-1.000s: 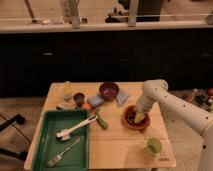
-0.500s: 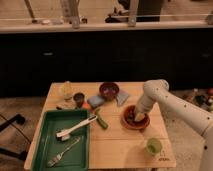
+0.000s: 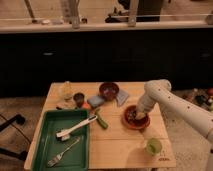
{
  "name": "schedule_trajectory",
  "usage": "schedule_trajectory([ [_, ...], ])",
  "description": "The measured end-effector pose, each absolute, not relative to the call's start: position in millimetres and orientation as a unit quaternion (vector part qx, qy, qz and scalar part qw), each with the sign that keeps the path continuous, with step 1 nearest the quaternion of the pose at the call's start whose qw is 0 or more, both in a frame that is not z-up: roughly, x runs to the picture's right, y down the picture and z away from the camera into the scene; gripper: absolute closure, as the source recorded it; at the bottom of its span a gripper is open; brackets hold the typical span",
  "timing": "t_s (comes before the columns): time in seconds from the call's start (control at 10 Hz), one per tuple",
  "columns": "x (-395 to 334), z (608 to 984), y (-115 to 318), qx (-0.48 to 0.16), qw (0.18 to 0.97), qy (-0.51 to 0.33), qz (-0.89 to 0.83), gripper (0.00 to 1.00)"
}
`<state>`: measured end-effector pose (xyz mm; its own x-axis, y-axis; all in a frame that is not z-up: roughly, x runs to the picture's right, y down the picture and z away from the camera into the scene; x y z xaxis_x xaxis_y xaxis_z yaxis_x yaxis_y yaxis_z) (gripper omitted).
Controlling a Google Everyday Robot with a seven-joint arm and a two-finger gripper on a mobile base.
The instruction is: Place grapes in table surface
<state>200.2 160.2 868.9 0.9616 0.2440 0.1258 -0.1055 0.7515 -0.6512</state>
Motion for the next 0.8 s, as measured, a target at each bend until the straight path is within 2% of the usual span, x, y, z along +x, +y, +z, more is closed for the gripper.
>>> schedule_trajectory([
  [0.8, 204.3, 860.1, 152.2, -0.32, 0.936, -0.106, 0.1, 1.0],
])
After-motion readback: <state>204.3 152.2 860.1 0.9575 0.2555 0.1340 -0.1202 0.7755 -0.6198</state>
